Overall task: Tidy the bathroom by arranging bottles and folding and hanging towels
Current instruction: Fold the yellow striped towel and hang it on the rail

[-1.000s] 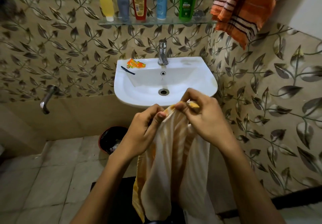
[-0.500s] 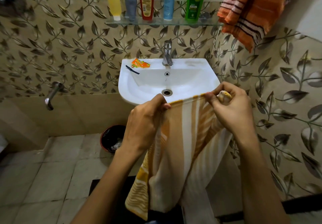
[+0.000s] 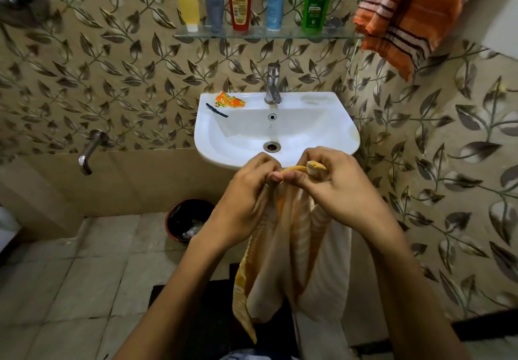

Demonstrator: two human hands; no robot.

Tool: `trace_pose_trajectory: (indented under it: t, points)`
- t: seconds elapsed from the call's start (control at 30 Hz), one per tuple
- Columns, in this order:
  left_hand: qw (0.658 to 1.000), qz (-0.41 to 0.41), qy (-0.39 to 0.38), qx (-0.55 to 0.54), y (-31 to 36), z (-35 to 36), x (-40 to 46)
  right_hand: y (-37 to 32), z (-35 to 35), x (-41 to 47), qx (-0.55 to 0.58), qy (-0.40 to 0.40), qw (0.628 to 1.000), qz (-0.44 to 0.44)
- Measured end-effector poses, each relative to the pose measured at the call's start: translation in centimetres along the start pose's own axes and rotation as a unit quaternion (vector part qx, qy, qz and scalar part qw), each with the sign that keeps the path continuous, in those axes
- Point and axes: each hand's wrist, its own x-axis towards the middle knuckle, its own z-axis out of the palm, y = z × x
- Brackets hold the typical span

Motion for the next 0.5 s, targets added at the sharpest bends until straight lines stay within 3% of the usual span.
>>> trace_pose_trajectory:
  t: [0.17,0.33,0.43,0.5]
  points:
    - [0.997,-0.043,-0.066,-0.020,-0.3,0.4,-0.9,0.3,0.5,0.0,0.059,0.043,0.996,0.045]
    - [0.990,-0.077,-0.115,-0.004,-1.1,-0.1,-1.5,0.8,-1.1,0.6,0.103,0.135,0.984,0.057]
    - [0.976,-0.110,-0.162,-0.095,-1.3,-0.5,-2.2,1.3,-3.0,0.9,0.123,0.195,0.971,0.066]
    - [0.967,-0.128,-0.151,-0.161,-1.4,-0.8,-2.6,1.7,-4.2,1.1,0.115,0.237,0.962,0.074]
